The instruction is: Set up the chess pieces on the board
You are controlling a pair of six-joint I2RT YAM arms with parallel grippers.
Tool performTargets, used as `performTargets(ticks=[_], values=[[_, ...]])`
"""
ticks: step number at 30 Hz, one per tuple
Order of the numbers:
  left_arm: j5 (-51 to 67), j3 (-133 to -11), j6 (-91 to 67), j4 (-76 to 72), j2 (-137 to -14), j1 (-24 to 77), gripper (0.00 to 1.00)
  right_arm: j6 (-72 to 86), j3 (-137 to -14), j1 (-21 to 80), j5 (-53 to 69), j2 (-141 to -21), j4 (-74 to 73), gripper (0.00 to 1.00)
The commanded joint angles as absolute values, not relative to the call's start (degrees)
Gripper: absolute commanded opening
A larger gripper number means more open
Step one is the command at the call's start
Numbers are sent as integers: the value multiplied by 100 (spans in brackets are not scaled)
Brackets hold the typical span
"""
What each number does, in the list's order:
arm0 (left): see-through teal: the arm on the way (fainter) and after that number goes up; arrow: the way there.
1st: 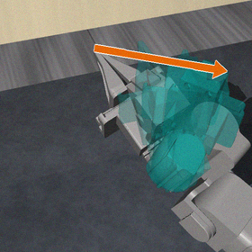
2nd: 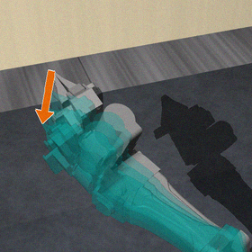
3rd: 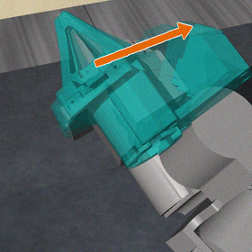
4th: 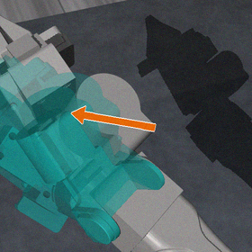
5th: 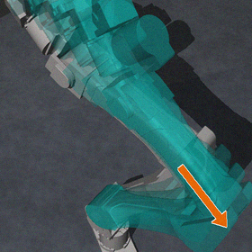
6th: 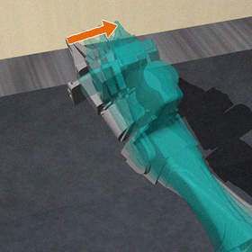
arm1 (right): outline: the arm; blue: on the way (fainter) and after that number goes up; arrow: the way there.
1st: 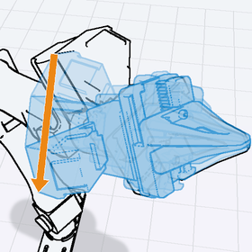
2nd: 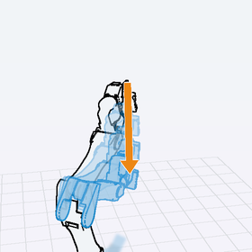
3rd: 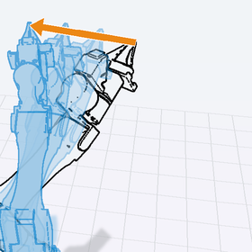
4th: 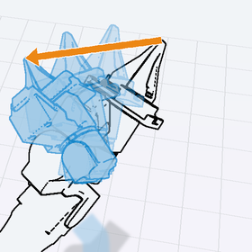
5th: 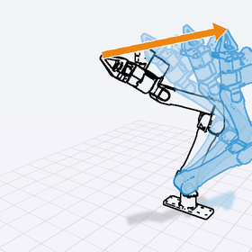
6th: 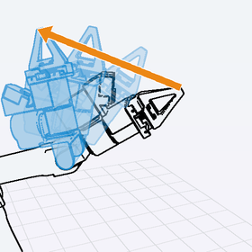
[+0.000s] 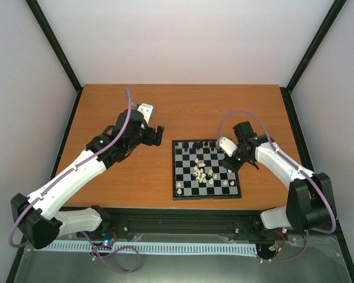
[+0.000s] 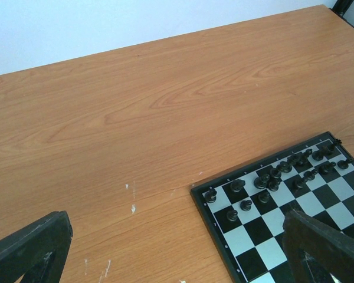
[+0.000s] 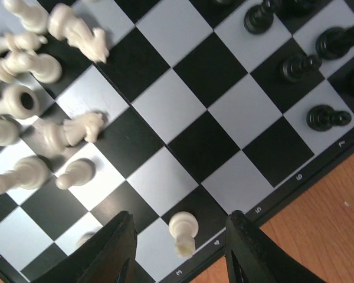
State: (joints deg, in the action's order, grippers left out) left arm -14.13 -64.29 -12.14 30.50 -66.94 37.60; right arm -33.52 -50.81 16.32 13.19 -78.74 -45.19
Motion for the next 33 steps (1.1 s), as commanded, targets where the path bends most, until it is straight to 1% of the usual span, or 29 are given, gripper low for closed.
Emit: performTargets(ticks=[1,8,16,17,20,22,26,33], values=[[-1230,-6649,-1153,3040,-6717,3718,100,-3222,-4924,1598,820,-7919,-4366,42],[-1213,-6636,-1143,3032,-6728,3718,100,-3275,-4859,1437,888,-8082,-4450,41],[-1200,-6629,-1134,3024,-6724,3718,100,-3389,-4902,1266,1361,-8418,-4552,29],[-1196,-6638,-1132,3028,-6731,3718,100,-3400,-4908,1266,1374,-8446,-4556,27],[-1182,-6636,-1120,3024,-6724,3718,100,-3411,-4897,1252,1381,-8490,-4582,14],[-1180,-6636,-1133,3024,-6724,3718,100,-3431,-4931,1257,1376,-8451,-4648,9],[-1141,-6637,-1133,3023,-6724,3718,100,-3465,-5071,1250,1318,-8135,-4873,8],[-1110,-6636,-1126,3026,-6727,3718,100,-3751,-5218,1254,1438,-7231,-5663,7]])
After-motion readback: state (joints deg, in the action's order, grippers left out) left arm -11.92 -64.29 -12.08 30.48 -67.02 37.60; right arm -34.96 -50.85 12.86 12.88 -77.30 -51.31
